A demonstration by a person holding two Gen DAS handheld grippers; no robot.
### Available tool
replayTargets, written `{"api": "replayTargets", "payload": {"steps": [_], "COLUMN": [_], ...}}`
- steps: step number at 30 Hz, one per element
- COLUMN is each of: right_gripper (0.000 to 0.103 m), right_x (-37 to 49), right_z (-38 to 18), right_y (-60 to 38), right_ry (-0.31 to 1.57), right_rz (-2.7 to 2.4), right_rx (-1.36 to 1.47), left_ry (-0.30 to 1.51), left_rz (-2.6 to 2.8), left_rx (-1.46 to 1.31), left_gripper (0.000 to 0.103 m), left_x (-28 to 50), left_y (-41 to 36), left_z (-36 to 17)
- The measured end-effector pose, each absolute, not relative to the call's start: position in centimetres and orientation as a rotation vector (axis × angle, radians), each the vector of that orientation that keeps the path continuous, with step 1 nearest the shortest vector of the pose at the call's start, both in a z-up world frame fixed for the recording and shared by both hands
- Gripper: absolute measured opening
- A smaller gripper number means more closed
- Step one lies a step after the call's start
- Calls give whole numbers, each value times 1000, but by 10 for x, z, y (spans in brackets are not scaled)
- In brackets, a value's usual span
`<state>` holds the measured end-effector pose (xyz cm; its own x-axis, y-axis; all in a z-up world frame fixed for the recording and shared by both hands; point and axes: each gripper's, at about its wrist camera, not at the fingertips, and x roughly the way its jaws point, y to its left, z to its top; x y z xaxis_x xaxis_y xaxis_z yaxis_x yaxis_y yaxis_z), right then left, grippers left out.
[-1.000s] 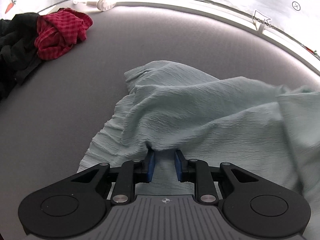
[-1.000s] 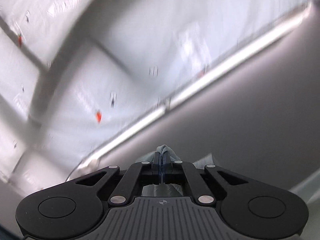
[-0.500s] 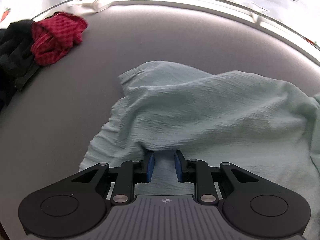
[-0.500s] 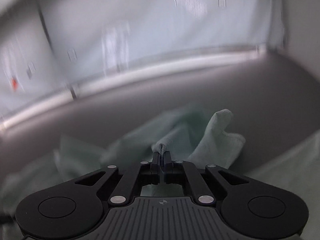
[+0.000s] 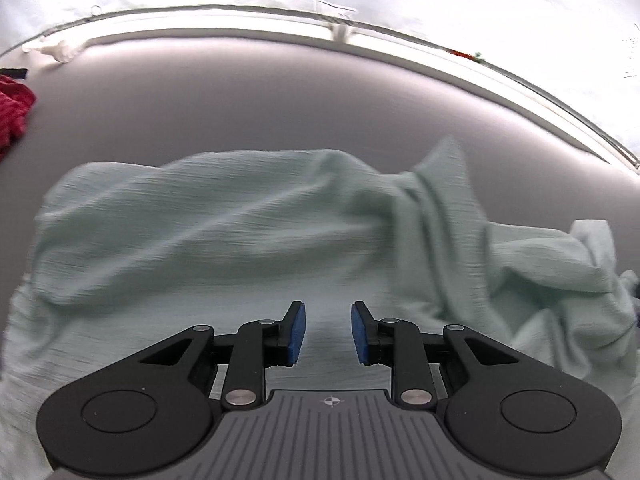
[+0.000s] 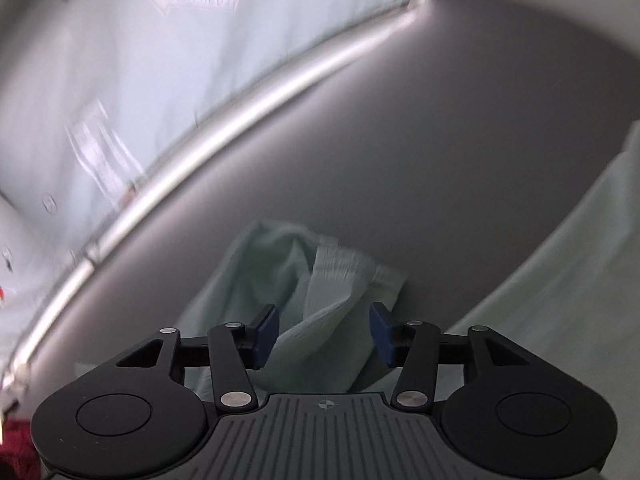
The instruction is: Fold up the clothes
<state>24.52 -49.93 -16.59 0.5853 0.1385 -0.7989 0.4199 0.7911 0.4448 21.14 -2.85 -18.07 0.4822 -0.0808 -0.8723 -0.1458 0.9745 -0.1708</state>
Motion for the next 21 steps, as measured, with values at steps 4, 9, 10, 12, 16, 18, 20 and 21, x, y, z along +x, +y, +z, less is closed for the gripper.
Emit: {"api": "replayTargets", "payload": {"steps": [4,9,10,12,16,18,20,21], "right_gripper": [65,78,78,70,5,5,5,5], "right_x": [279,307,316,331,339,340,340,341], "right_z": [-179,-180,-185,-197,-198,-195,-182,-171], "right_y": [-500,-483,-476,-464,-453,-455,-466,-476], "right_ry": [974,1014,1046,1122,1119,1097,1026,970], "right_rz": [-101,45,41,-13,-68,-82,-142,-185], "right_rx": [763,836,811,716,600,584,531,483], "left_ry": [1083,1106,1108,1111,1119,1117,1110,1107], "left_rz": [75,136,147,169,201,222,240,249], "left_rx": [-225,-269,-272,-271,-272,-264,-256,-253], "left_gripper": [29,29,29,29,29,30,30,30], "left_x": [211,207,206,204,201,202,204,205], "left_y": [-39,-37,-36,-35,-33,-32,-30,-29], "left_z": [-185,-188,-188,-187,-187,-188,-189,-190]}}
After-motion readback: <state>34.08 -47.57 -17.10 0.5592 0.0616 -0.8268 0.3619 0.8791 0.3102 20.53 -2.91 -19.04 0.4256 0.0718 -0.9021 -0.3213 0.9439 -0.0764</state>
